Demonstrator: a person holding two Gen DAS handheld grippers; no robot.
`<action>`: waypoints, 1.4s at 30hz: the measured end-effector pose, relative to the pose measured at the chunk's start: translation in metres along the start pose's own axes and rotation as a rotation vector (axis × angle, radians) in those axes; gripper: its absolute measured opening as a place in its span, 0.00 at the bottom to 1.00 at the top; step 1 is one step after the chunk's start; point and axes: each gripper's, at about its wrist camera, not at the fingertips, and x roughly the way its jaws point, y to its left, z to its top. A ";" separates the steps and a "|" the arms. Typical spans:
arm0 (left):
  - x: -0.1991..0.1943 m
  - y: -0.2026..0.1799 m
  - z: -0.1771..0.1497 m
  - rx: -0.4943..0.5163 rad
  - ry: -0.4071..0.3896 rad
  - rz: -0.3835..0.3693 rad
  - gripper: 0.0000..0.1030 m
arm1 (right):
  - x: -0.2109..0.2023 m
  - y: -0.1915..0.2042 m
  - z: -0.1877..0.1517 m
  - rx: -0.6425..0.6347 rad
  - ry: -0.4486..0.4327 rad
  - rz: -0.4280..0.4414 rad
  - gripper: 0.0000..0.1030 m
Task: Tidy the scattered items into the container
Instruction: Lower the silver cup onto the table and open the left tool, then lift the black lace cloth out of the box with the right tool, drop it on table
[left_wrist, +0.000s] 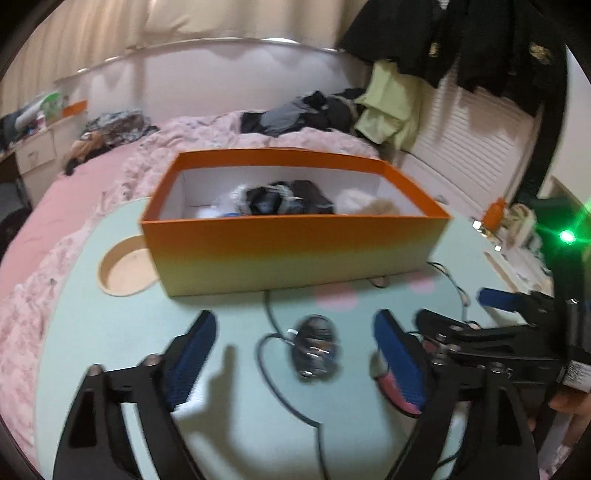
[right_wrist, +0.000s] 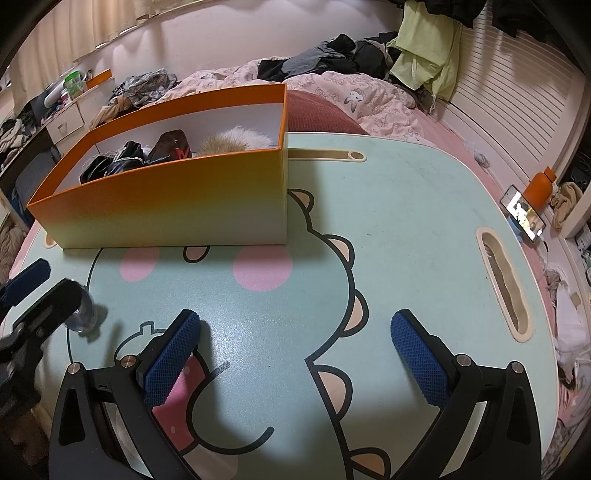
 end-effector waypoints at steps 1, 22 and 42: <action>0.001 -0.003 -0.001 0.016 0.002 0.013 0.89 | 0.000 -0.001 0.000 0.000 0.000 0.000 1.00; -0.005 0.002 -0.004 -0.063 -0.055 0.170 0.89 | -0.013 0.078 0.133 -0.148 0.064 0.553 0.58; -0.003 0.004 -0.007 -0.077 -0.046 0.149 0.89 | -0.046 0.049 0.112 -0.052 -0.051 0.583 0.24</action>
